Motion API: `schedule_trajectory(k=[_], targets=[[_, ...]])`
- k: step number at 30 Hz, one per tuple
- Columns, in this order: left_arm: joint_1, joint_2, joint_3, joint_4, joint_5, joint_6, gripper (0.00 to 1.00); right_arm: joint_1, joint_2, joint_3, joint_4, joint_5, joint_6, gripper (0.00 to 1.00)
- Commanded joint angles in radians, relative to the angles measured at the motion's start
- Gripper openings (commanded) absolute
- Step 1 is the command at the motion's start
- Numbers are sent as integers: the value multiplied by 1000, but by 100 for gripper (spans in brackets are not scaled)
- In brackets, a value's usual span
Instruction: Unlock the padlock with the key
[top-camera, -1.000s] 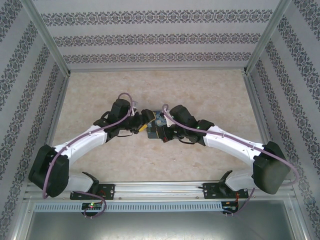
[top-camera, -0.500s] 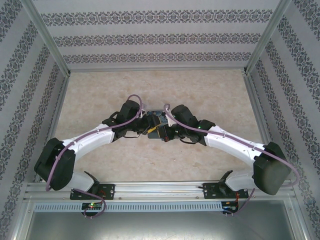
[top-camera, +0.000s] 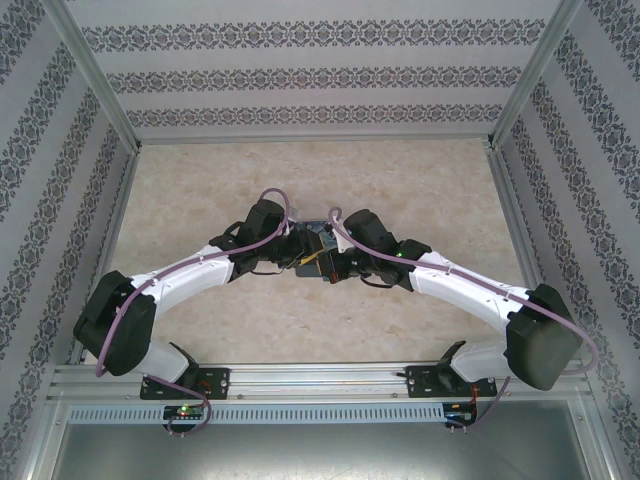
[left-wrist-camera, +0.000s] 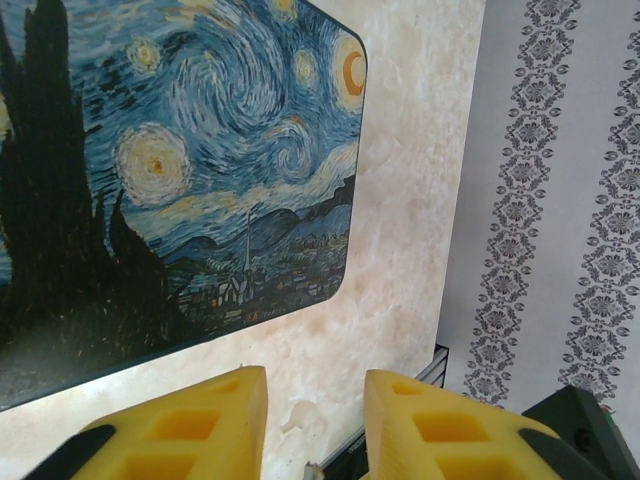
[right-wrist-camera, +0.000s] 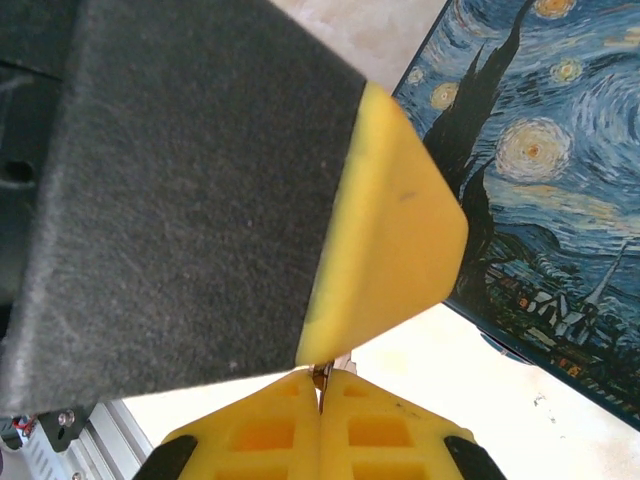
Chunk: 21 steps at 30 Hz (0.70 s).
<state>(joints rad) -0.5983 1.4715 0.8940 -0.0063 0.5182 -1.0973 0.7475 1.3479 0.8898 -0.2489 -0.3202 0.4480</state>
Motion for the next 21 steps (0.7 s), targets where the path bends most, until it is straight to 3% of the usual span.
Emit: schedule_trajectory(k=[1, 12, 18, 19, 21], targets=[[-14, 14, 29, 8, -11, 30, 26, -13, -24, -14, 17, -17, 10, 0], [-15, 23, 28, 14, -14, 37, 1, -22, -26, -19, 19, -17, 9, 0], [-15, 20, 26, 23, -19, 52, 0, -33, -31, -14, 22, -8, 14, 0], [-14, 16, 26, 20, -29, 62, 0, -38, -38, -12, 17, -5, 16, 11], [-8, 2, 31, 22, -44, 93, 0, -66, -75, -27, 17, -11, 27, 44]])
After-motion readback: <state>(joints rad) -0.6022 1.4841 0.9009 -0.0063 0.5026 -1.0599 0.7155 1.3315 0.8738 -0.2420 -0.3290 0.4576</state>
